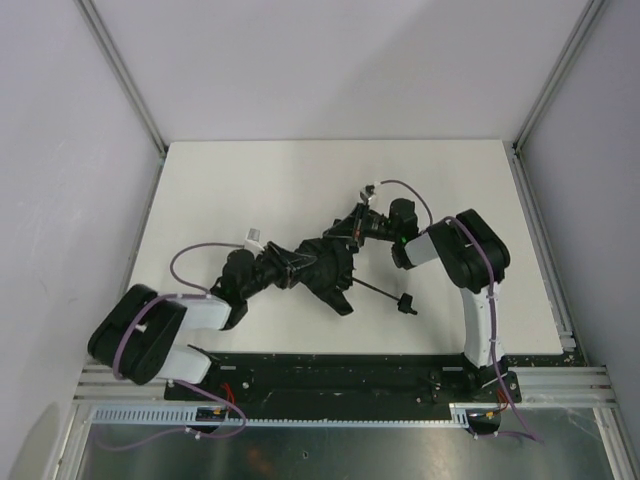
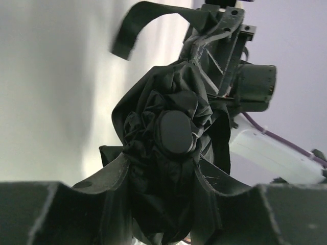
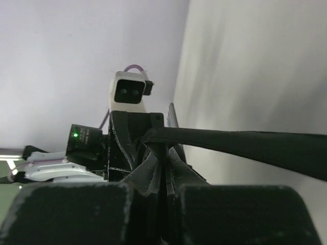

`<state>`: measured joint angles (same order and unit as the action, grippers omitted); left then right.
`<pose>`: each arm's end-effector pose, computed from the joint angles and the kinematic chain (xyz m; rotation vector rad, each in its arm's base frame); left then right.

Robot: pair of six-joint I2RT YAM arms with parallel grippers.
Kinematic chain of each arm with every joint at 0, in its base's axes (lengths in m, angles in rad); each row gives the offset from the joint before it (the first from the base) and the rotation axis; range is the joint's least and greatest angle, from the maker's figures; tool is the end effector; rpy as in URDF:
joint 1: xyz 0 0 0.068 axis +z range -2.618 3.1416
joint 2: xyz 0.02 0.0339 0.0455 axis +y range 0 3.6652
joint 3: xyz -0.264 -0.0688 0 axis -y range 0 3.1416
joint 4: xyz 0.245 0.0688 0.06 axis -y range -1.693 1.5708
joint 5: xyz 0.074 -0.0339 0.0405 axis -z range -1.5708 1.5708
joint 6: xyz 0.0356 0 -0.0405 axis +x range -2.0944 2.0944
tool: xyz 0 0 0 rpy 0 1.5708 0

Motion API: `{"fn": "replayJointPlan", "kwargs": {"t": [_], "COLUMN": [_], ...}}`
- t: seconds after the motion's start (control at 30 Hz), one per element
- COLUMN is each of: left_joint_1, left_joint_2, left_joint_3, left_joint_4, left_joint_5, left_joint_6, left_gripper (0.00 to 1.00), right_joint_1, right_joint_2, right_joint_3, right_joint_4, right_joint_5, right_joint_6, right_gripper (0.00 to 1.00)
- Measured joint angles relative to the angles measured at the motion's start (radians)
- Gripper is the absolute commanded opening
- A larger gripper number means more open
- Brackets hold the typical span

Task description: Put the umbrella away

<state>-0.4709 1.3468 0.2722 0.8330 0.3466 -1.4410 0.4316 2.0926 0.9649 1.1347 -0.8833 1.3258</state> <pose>0.2040 -0.1175 0.1583 -0.7321 2.0135 -1.5728 0.3586 0.1954 0.1474 0.0055 1.9964 1.9414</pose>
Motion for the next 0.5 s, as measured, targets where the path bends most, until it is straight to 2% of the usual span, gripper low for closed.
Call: {"fn": "replayJointPlan", "kwargs": {"t": [0.3,0.37,0.5], "left_joint_1": [0.0,0.0,0.0], "left_joint_2": [0.264,0.306,0.348], "left_joint_3": [0.009,0.014,0.01], "left_joint_4": [0.048,0.065,0.089], "left_joint_5": [-0.021,-0.019,-0.018], "left_joint_6": [0.034,0.023,-0.018], "left_gripper": [0.0,0.0,0.0], "right_joint_1": [0.007,0.007,0.0], "right_joint_2": [0.12,0.122,0.117], "right_joint_3": [0.0,0.0,0.046], "right_joint_4": [-0.082,-0.13,-0.367], "right_joint_5": [0.018,0.035,0.076], "right_joint_6": [-0.158,-0.207,-0.37], "right_gripper": [0.0,0.03,0.13]}}
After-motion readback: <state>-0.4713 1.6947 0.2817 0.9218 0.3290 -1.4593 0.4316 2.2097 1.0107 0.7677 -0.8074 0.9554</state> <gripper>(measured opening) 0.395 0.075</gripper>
